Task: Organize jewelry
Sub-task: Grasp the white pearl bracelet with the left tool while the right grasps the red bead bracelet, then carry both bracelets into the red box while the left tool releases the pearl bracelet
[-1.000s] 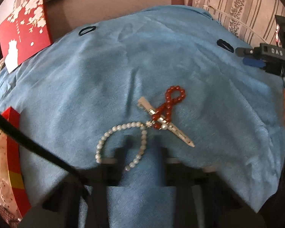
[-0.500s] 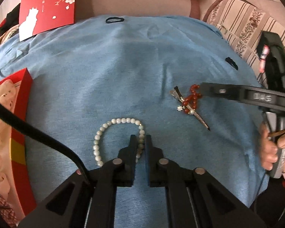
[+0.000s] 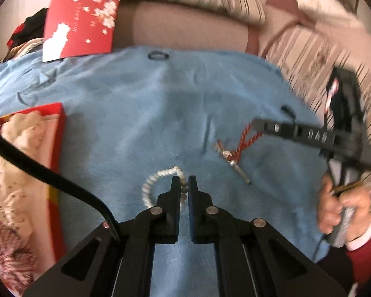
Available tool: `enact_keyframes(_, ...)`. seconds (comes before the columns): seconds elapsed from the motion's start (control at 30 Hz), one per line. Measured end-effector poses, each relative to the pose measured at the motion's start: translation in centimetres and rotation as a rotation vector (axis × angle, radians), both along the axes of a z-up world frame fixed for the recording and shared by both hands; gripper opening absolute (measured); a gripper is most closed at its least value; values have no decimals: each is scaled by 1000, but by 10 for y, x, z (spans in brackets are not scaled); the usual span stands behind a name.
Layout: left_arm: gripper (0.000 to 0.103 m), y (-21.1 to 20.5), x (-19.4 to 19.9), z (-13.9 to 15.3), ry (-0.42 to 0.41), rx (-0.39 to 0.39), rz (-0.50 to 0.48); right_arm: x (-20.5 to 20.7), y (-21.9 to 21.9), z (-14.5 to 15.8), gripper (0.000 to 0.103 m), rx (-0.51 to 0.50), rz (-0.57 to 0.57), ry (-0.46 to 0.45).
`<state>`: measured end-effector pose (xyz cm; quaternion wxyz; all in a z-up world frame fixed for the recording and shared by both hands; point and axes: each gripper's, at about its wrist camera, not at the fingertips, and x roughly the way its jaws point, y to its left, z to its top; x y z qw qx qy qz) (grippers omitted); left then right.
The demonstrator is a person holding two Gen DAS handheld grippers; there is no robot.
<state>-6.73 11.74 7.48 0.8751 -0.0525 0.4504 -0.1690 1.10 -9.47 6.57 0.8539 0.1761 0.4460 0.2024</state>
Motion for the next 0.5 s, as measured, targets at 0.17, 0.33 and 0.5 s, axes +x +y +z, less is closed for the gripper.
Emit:
enact_keyframes(0.17, 5, 49, -14, 41, -42, -125, 64, -23, 13, 25, 9, -77, 3, -90)
enact_keyframes(0.33, 5, 100, -23, 65, -75, -152, 157, -41, 40, 45, 9, -130, 49, -151)
enact_keyframes(0.5, 5, 158, -28, 77, -98, -124, 289, -52, 84, 54, 9, -98, 137, -152)
